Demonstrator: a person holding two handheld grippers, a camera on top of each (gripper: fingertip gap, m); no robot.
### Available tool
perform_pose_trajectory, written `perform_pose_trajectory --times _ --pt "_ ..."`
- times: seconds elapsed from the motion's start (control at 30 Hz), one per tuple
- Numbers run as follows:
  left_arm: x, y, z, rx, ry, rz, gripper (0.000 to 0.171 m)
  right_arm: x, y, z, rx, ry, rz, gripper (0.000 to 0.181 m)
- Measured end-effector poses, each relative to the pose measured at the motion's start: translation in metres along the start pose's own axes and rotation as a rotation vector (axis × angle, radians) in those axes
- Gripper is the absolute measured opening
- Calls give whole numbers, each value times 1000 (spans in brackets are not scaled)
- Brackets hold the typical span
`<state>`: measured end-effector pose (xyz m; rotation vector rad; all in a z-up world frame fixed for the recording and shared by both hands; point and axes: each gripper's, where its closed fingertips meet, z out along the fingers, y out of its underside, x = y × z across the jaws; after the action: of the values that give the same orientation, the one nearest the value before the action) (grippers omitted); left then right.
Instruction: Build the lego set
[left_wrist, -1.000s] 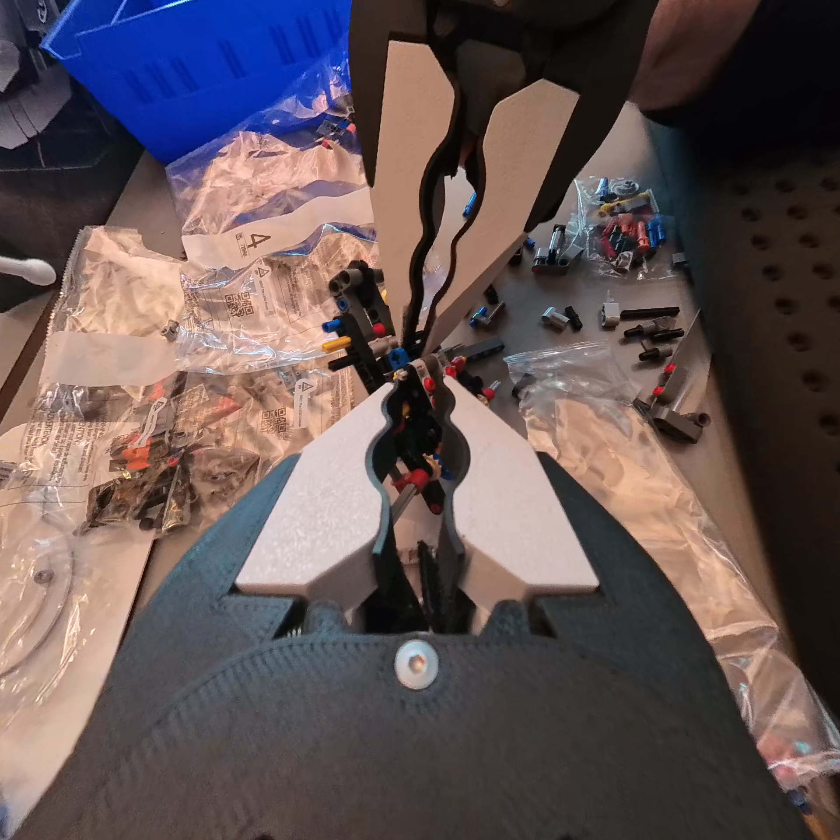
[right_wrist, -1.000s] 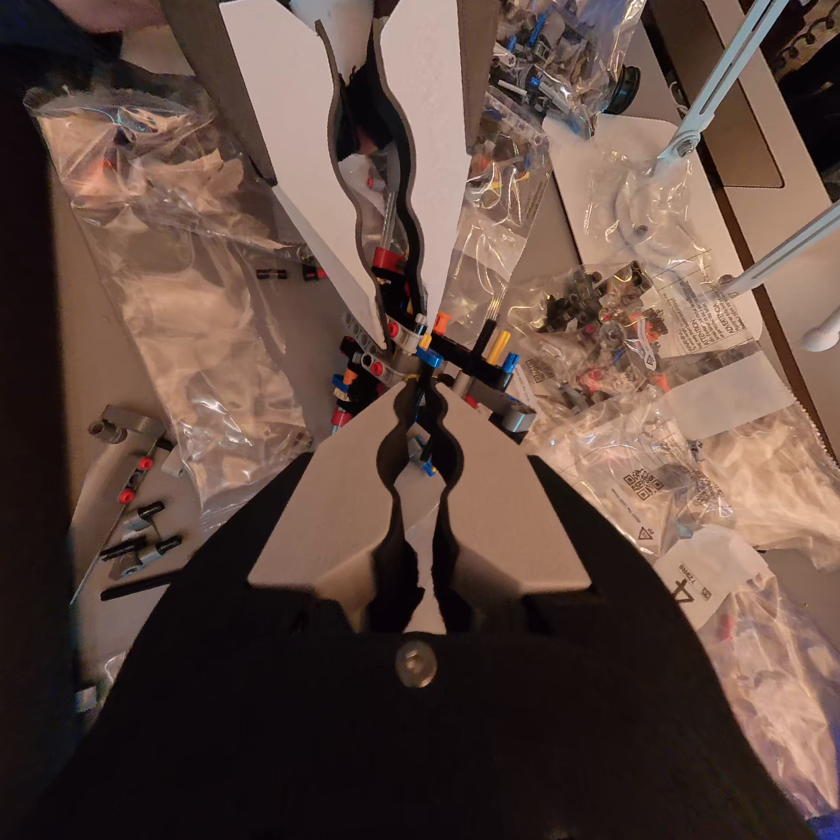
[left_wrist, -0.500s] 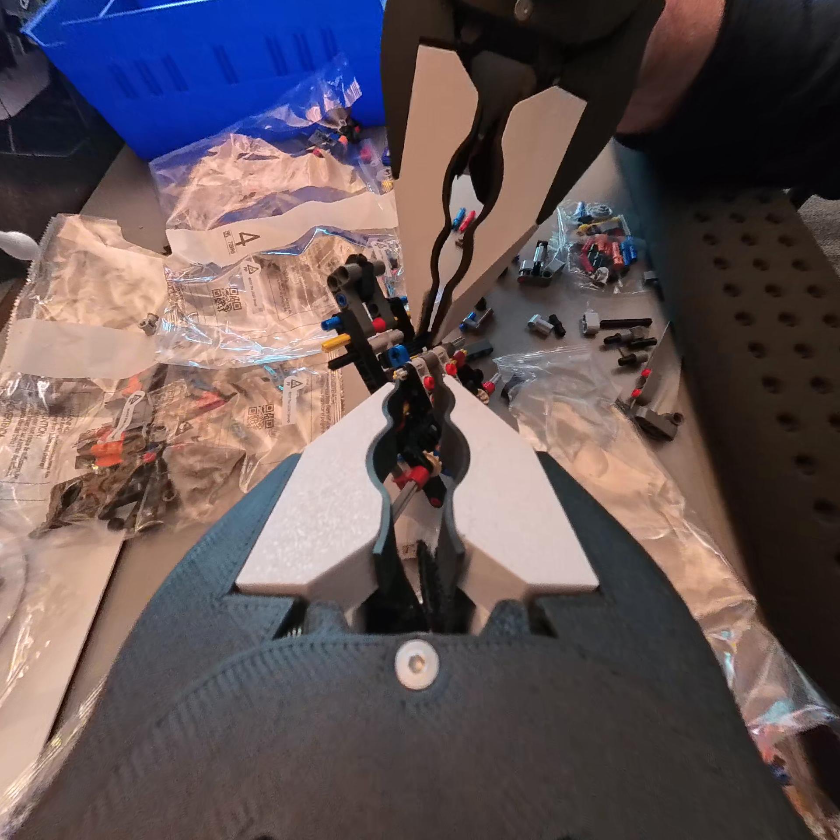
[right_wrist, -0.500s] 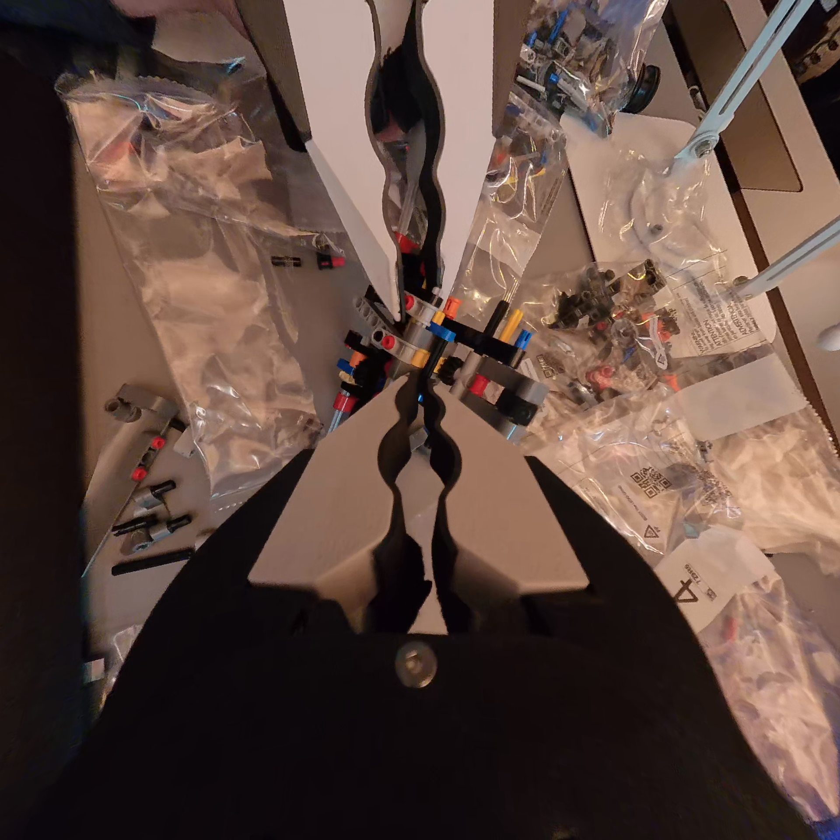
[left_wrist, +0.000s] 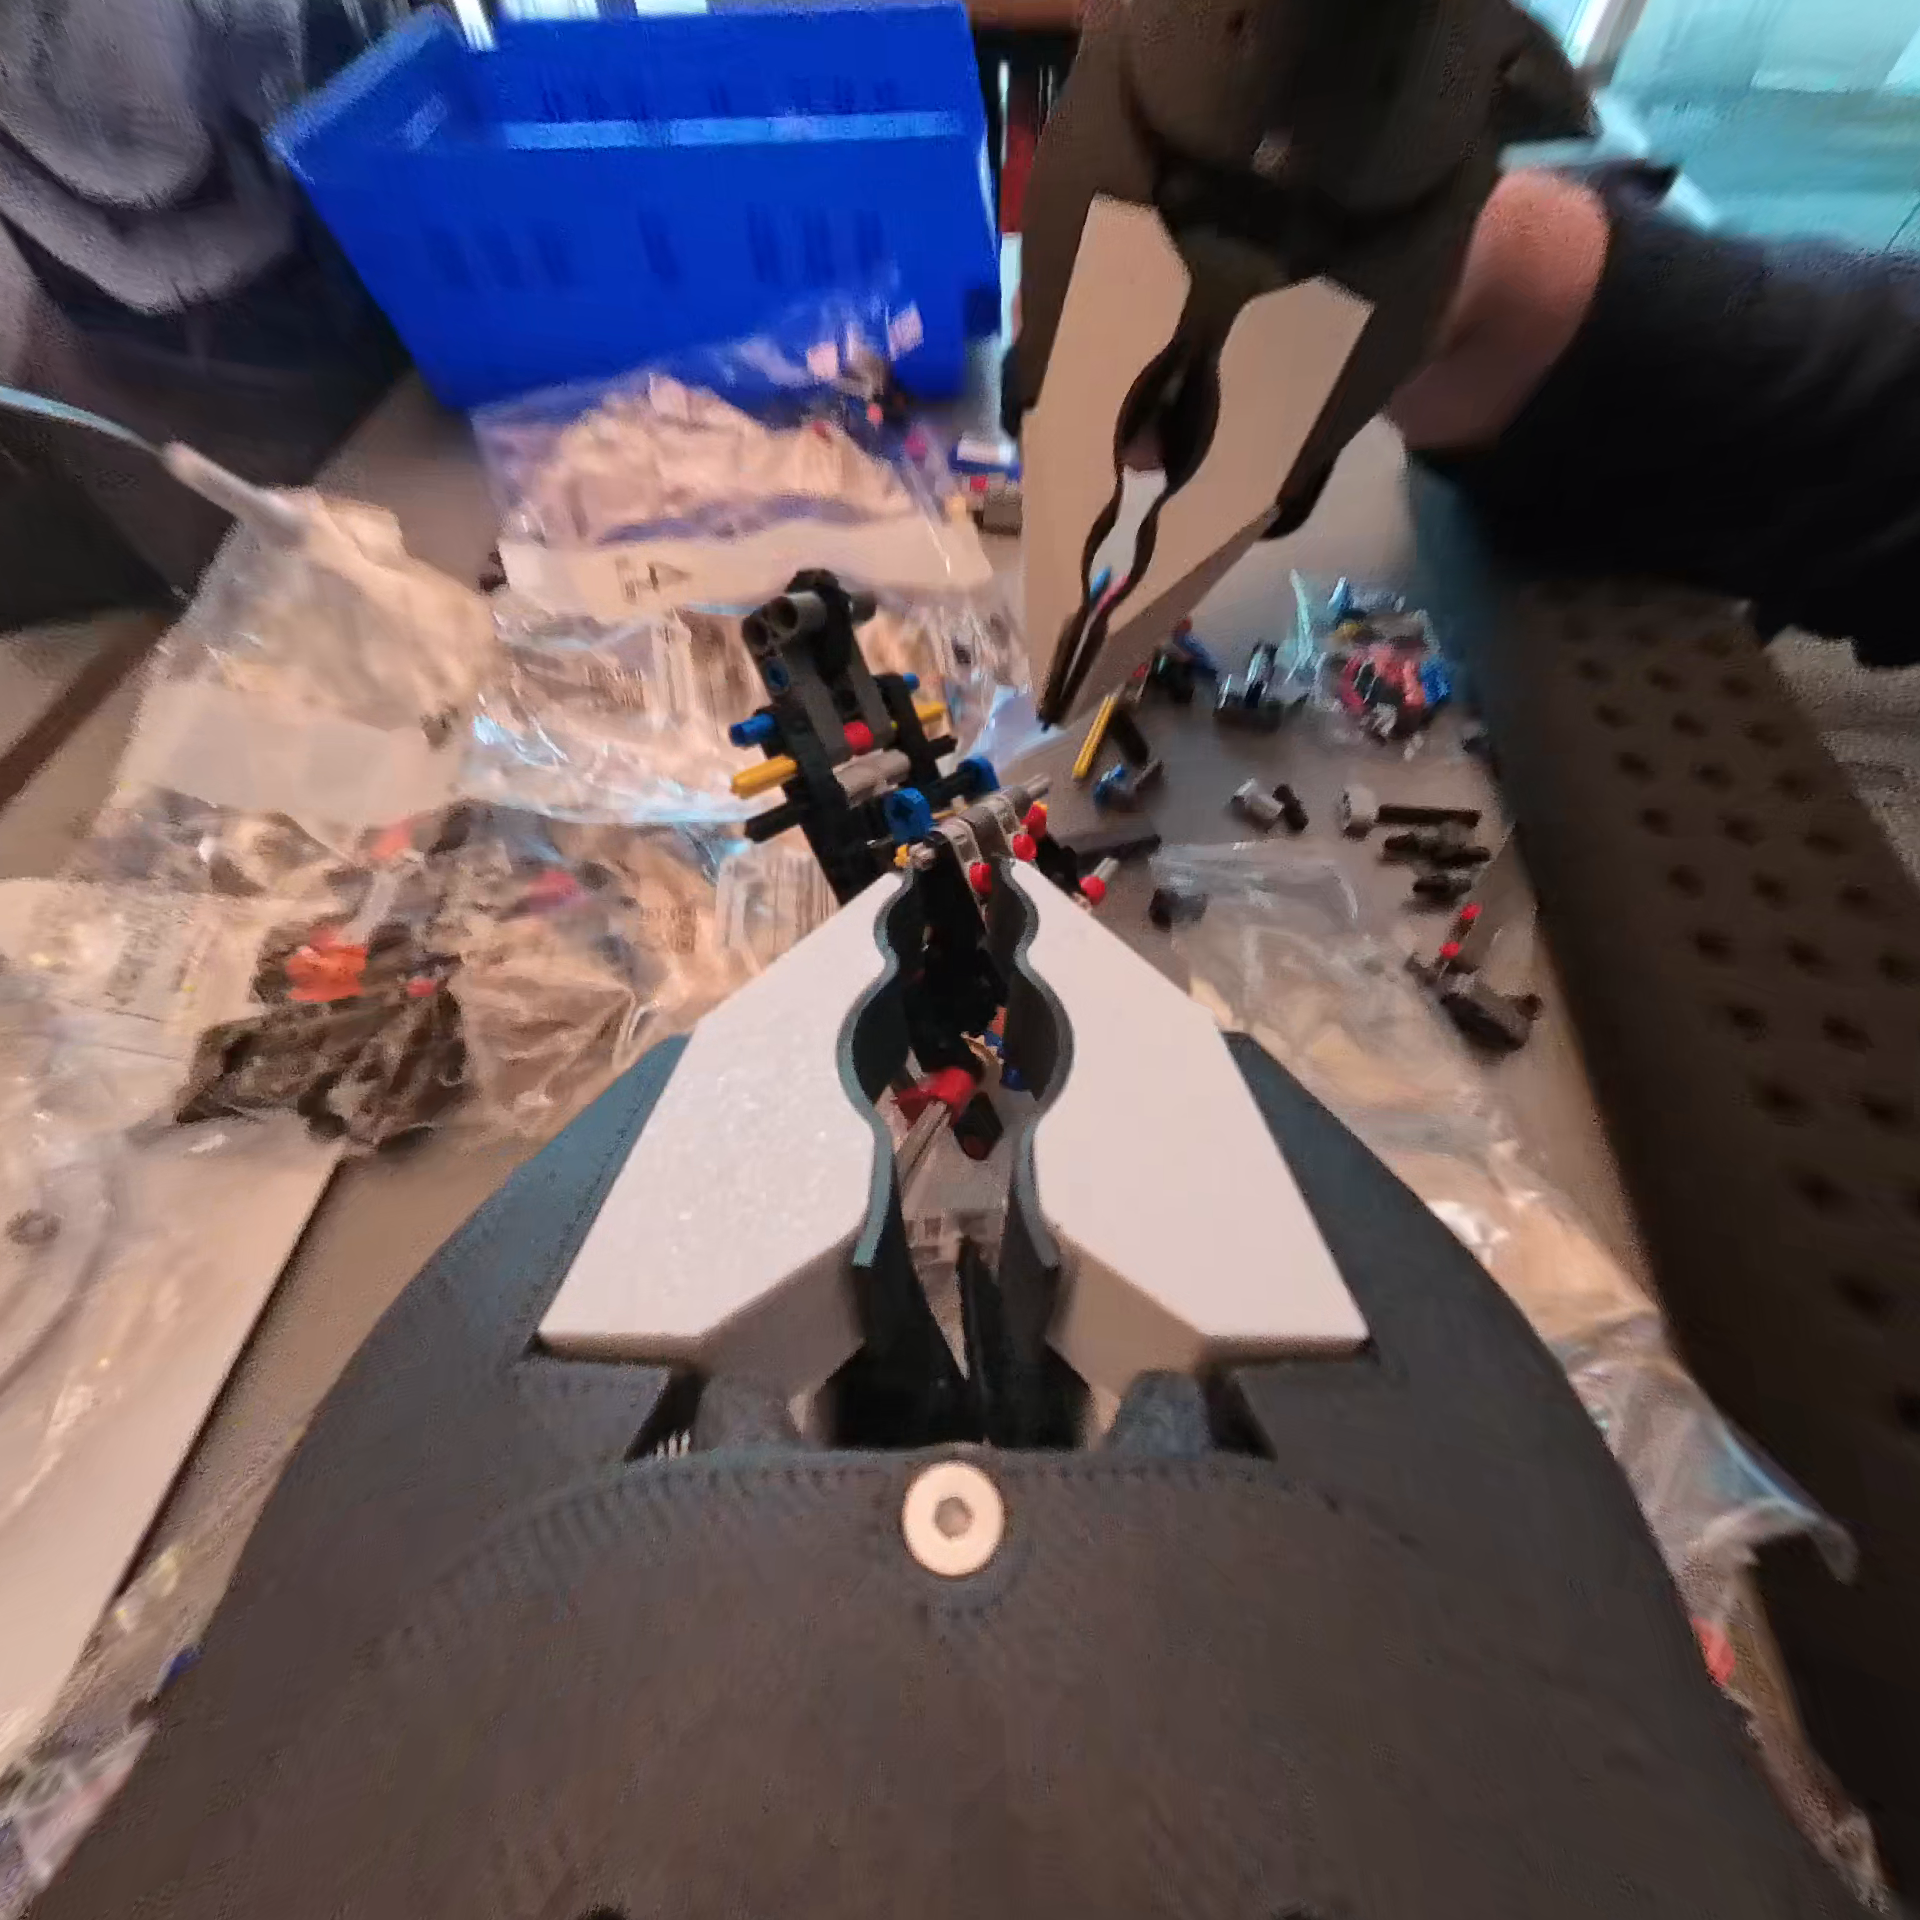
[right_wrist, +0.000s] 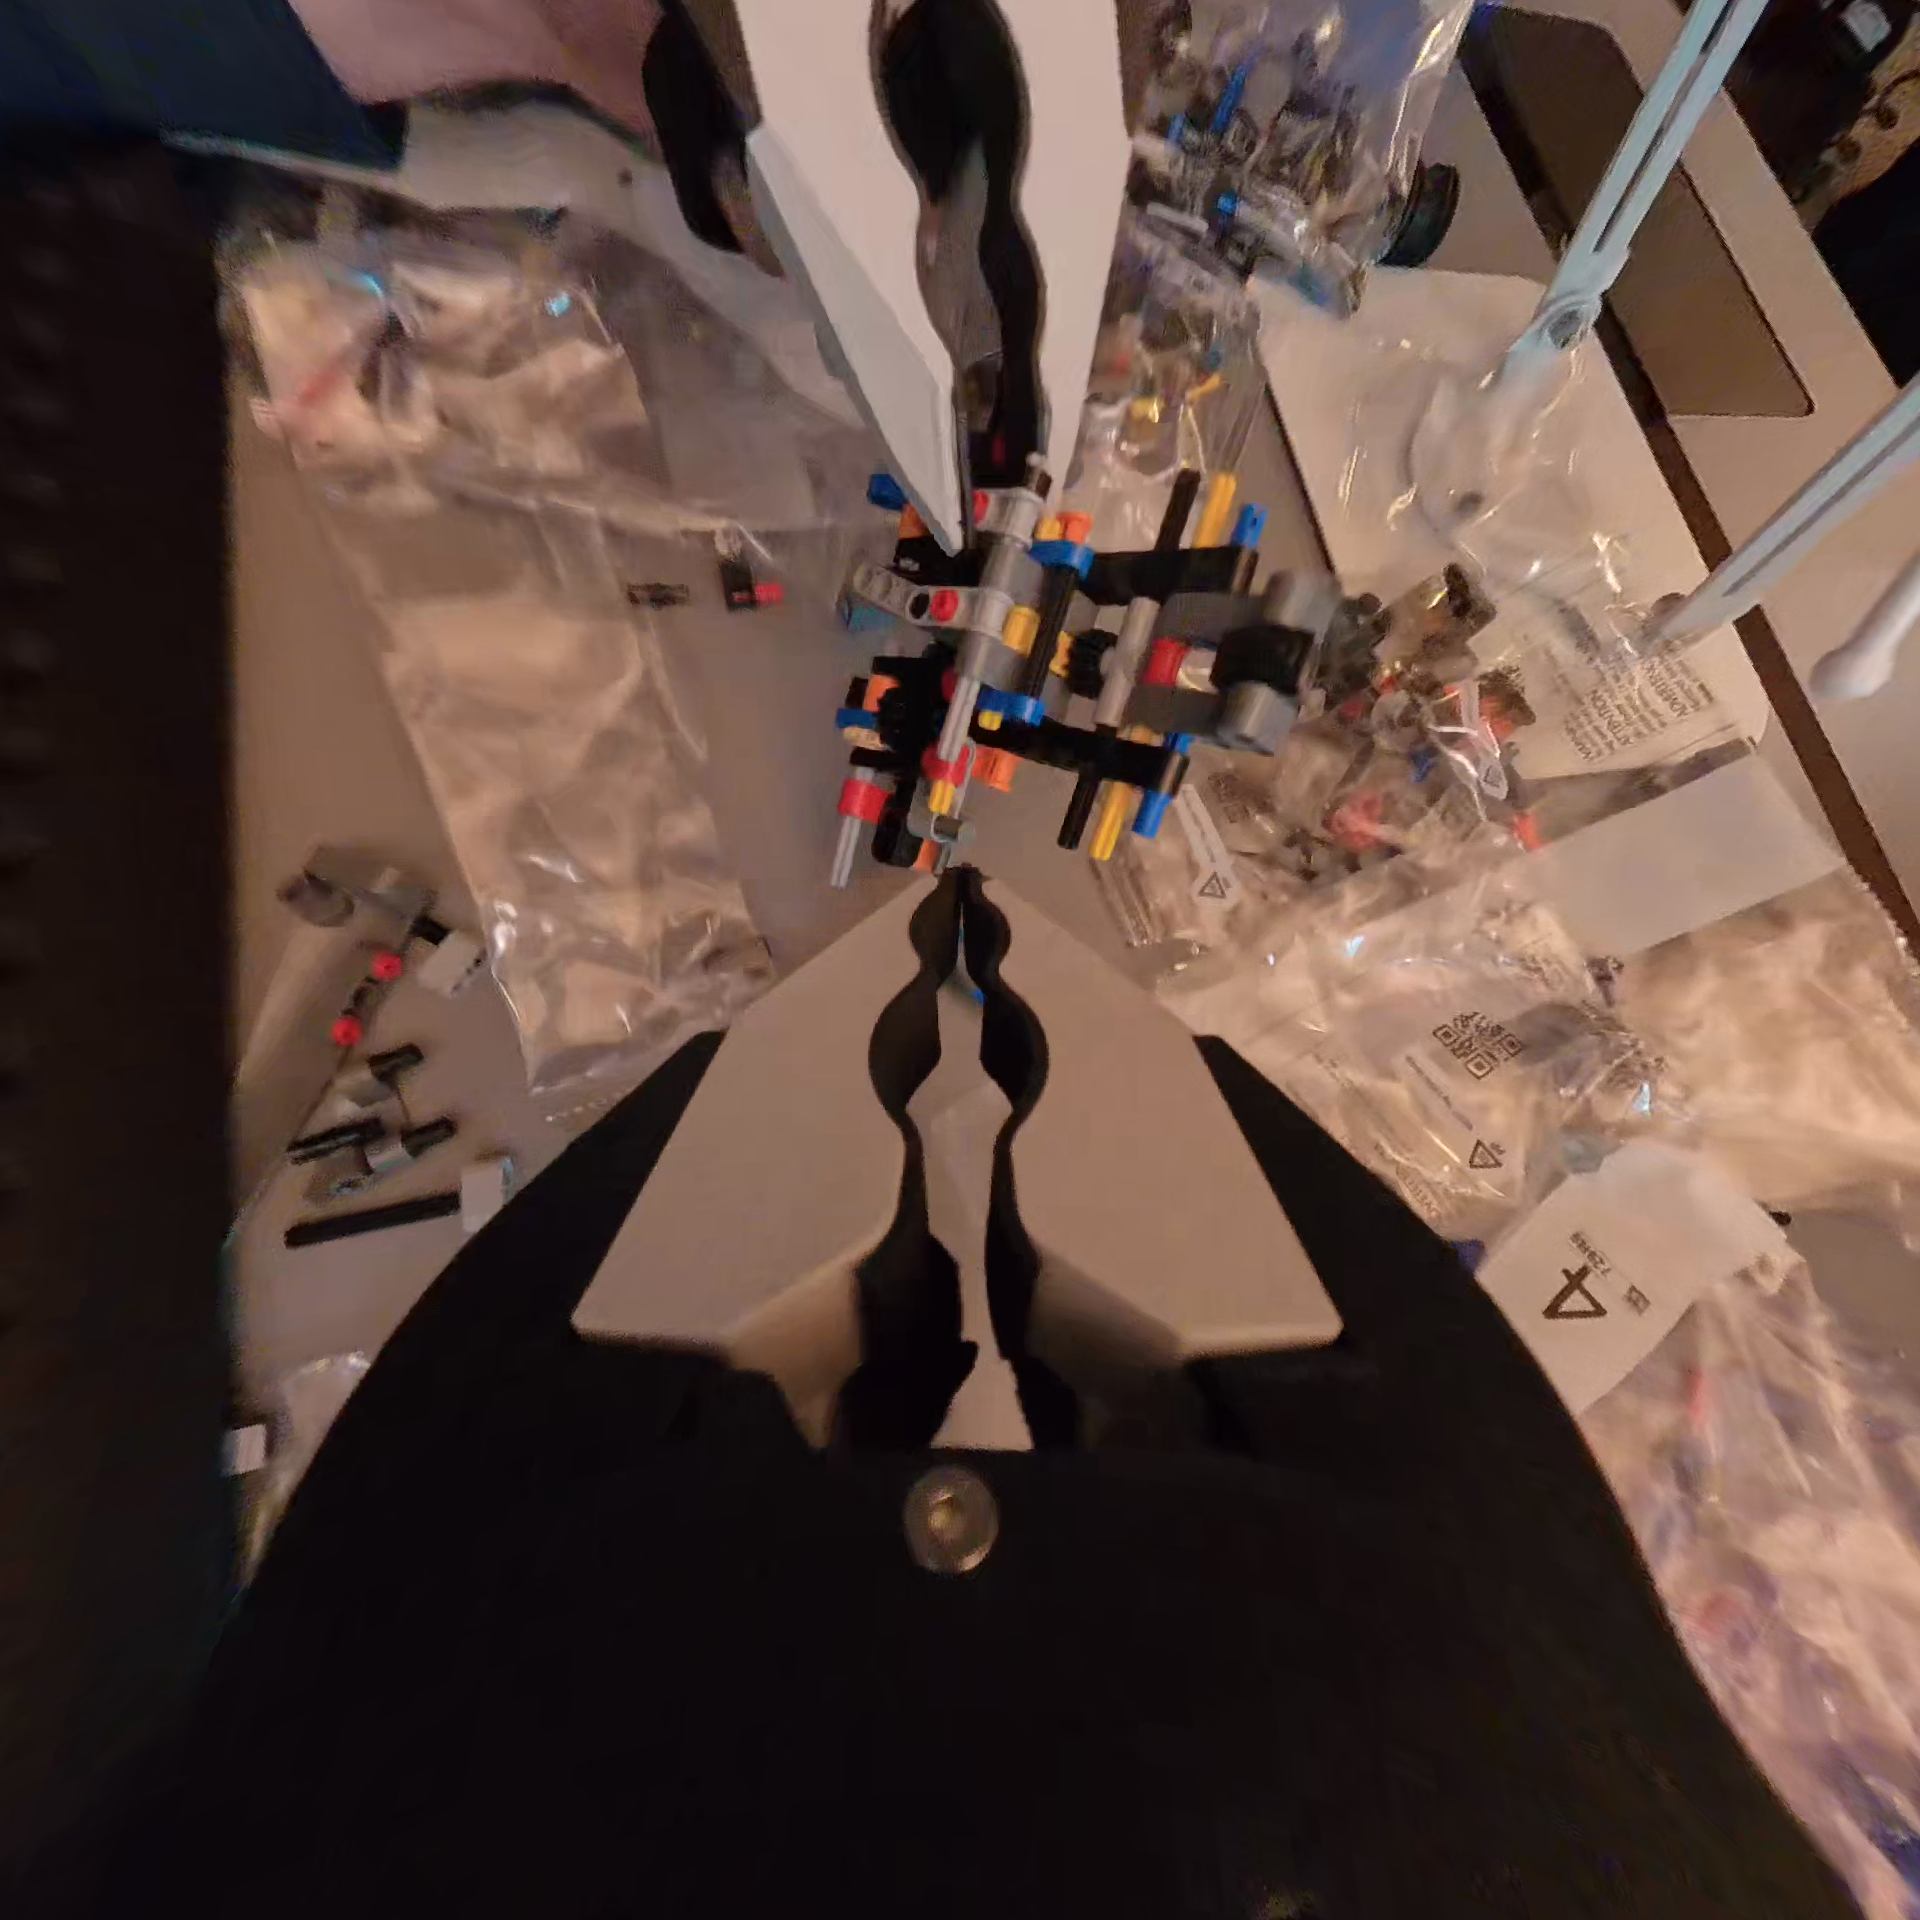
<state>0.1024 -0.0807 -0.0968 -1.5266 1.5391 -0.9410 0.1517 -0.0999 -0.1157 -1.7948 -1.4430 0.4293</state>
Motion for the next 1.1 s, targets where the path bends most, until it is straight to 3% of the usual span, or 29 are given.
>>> perform_pose_trajectory --times 0.27,0.57,0.87,0.9,0.97,1.0,1.03,1.07,1.1 --pt "0 0 9 4 15 -43 12 -7 -6 17 3 1 -21 18" --pt "2 3 15 -15 10 -43 12 0 -5 22 -2 22 27 2" --pt "10 6 10 -29 61 6 11 -11 -8 14 19 -35 4 0" --pt "11 6 8 -27 67 6 12 -12 -5 14 10 -44 5 0" --pt "-16 14 -10 -41 -57 -21 11 -1 36 13 -168 4 -33 0" --pt "-26 7 -30 49 -74 -75 11 -3 35 9 -116 -34 20 0" --pt "-26 -10 -50 176 -54 -110 10 -2 14 0 -5 -35 42 0" --pt "-20 -21 -57 218 -41 -86 11 0 -8 -7 71 -14 39 0" --pt "-14 -22 -50 182 -28 -48 11 2 -17 -7 102 2 44 0"
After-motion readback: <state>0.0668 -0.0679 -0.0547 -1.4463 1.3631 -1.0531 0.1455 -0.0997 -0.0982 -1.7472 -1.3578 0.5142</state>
